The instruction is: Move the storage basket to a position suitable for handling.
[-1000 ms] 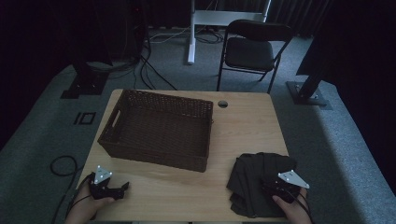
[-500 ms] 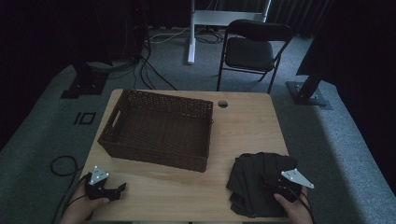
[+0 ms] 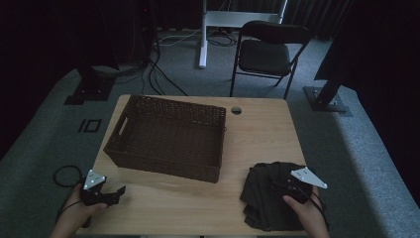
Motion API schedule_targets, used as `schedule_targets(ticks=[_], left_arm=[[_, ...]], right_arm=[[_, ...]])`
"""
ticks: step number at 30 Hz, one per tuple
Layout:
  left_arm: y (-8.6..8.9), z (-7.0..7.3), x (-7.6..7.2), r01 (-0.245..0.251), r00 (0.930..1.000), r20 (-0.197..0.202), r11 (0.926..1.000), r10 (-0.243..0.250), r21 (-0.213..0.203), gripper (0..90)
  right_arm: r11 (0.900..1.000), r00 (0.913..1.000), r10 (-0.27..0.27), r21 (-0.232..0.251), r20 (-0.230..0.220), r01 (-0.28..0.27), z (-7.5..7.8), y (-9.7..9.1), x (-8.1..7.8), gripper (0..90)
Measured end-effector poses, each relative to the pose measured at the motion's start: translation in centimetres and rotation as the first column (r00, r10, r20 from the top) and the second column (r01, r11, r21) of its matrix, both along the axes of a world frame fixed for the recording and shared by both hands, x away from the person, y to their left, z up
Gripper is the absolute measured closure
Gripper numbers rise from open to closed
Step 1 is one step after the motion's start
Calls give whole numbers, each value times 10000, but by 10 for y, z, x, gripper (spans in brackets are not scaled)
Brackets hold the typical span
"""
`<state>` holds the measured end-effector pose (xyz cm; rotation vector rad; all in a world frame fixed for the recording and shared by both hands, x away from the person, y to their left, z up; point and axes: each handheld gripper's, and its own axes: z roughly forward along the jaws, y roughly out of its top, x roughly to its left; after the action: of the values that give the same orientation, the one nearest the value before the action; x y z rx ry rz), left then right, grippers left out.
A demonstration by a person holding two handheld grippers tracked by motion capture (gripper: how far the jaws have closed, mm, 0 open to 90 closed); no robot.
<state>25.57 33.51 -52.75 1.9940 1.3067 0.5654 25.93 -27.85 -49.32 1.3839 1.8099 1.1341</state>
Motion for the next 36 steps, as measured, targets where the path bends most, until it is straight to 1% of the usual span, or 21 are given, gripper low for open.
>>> schedule_targets(ticks=[3,7,10,15,16,18,20,22,25,29,32,34,36], left_arm=[[4,7,4,-41,9999,166,9999,44,-155,152],[9,15,9,-55,9994,345,9995,66,-324,152],[13,24,13,-60,9982,596,9989,87,-457,152],[17,40,18,17,9951,990,9978,49,-663,152],[18,43,20,-34,9945,1037,9969,116,-787,152],[19,47,23,-118,9934,1130,9963,215,-855,153],[20,49,26,-279,9920,1194,9935,411,-1103,153],[20,51,28,-272,9910,1273,9935,414,-1109,153],[21,56,32,-232,9890,1417,9911,418,-1307,153],[21,62,39,-235,9865,1558,9846,509,-1731,153],[23,68,47,-218,9846,1675,9863,495,-1635,153],[24,73,53,-276,9826,1768,9854,576,-1677,154],[25,78,59,-272,9814,1834,9862,575,-1636,154]], right_arm=[[9996,9996,281,55,63,-281,6,11,6,132],[9979,9978,649,-15,140,-649,11,26,14,132],[9959,9957,901,-17,201,-901,15,37,20,132],[9935,9931,1134,-38,285,-1133,20,54,32,132],[9929,9925,1190,-55,281,-1189,21,56,34,132],[9922,9917,1250,-8,306,-1250,23,62,38,132],[9915,9908,1301,30,360,-1303,25,67,42,132],[9902,9896,1393,62,348,-1396,27,71,45,133],[9889,9882,1484,51,382,-1487,30,79,49,133],[9872,9862,1590,80,459,-1596,34,88,53,133],[9860,9851,1654,148,478,-1663,35,95,56,133],[9846,9838,1730,167,474,-1740,36,100,58,133],[9838,9829,1771,178,508,-1782,37,104,59,133]])
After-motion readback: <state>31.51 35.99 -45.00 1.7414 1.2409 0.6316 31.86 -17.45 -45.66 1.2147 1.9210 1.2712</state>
